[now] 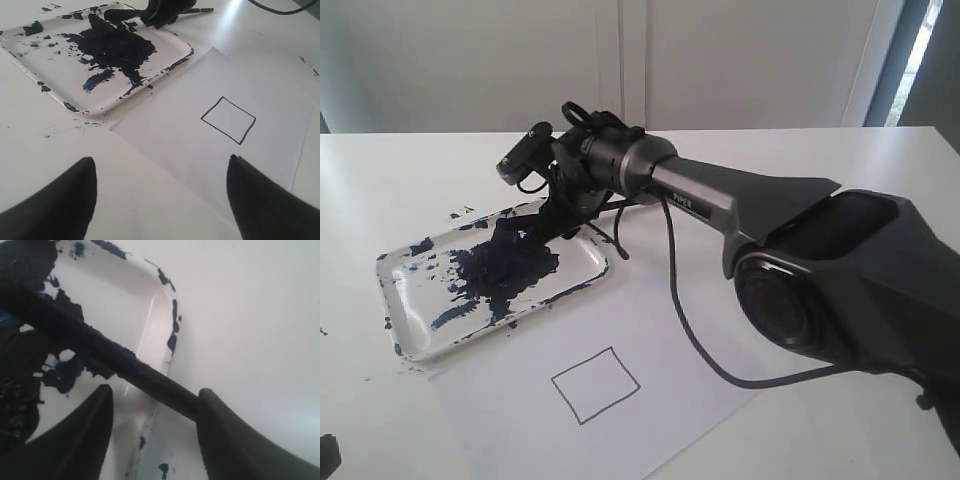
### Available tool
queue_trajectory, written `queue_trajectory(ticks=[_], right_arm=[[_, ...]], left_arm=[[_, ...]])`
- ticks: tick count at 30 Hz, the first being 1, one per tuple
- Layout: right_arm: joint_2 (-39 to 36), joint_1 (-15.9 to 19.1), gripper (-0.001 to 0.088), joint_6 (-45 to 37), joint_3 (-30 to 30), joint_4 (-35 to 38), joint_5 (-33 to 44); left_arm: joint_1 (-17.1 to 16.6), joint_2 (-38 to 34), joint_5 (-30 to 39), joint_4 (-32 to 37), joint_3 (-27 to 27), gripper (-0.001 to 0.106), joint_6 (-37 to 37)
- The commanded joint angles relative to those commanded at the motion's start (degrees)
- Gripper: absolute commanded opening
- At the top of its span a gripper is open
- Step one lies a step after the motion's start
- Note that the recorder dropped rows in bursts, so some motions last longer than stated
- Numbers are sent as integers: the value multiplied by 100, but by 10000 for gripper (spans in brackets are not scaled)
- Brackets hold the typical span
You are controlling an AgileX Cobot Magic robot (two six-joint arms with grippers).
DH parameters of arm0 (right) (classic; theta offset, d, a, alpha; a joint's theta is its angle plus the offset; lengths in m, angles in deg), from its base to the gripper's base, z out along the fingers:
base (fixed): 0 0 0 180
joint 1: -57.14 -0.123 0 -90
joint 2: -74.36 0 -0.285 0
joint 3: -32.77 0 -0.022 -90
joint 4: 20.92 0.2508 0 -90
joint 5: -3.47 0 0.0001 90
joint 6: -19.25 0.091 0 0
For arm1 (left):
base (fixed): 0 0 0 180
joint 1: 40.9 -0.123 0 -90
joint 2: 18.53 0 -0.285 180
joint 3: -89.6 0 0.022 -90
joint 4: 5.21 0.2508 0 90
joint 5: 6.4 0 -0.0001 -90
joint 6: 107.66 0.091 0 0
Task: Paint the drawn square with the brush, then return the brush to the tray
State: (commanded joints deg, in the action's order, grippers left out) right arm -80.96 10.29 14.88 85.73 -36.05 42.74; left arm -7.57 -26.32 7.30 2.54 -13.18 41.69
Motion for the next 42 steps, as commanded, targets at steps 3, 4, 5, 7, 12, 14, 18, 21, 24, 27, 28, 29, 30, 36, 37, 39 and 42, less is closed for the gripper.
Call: queue_trajectory(ticks=[3,4,5,7,12,14,18,21,24,27,28,29,30,36,37,39,42], right_arm=[[0,0,486,95,0,0,-62],[-5,0,486,145,0,0,-62],[-28,0,486,174,0,0,-62],[-67,0,486,177,0,-11,-75],[-171,0,444,226,0,0,-75],[-197,0,391,358,0,0,-75],[-197,0,311,473,0,11,-84],[-197,0,267,437,0,179,52],[-197,-2,225,437,0,394,98],[-197,-37,204,437,0,409,46],[-197,-47,204,437,0,409,46],[-197,-47,204,437,0,409,46],[-197,-62,204,437,0,409,46],[-111,-83,209,437,0,397,-56],[-85,-95,215,437,0,397,-81],[3,-127,249,437,0,439,-156],[42,-174,292,437,52,491,-166]], left_arm=[[0,0,0,0,0,749,0],[0,0,0,0,0,749,0],[0,0,0,0,0,749,0],[0,0,0,0,0,749,0],[0,0,0,0,0,749,0],[0,0,0,0,0,749,0],[0,0,0,0,0,749,0],[0,0,0,0,0,749,0],[0,0,0,0,0,749,0],[0,0,0,0,0,749,0],[0,0,0,0,0,749,0],[0,0,0,0,0,749,0],[0,0,0,0,0,749,0],[0,0,0,0,0,749,0],[0,0,0,0,0,749,0],[0,0,0,0,0,749,0],[0,0,0,0,0,749,0]])
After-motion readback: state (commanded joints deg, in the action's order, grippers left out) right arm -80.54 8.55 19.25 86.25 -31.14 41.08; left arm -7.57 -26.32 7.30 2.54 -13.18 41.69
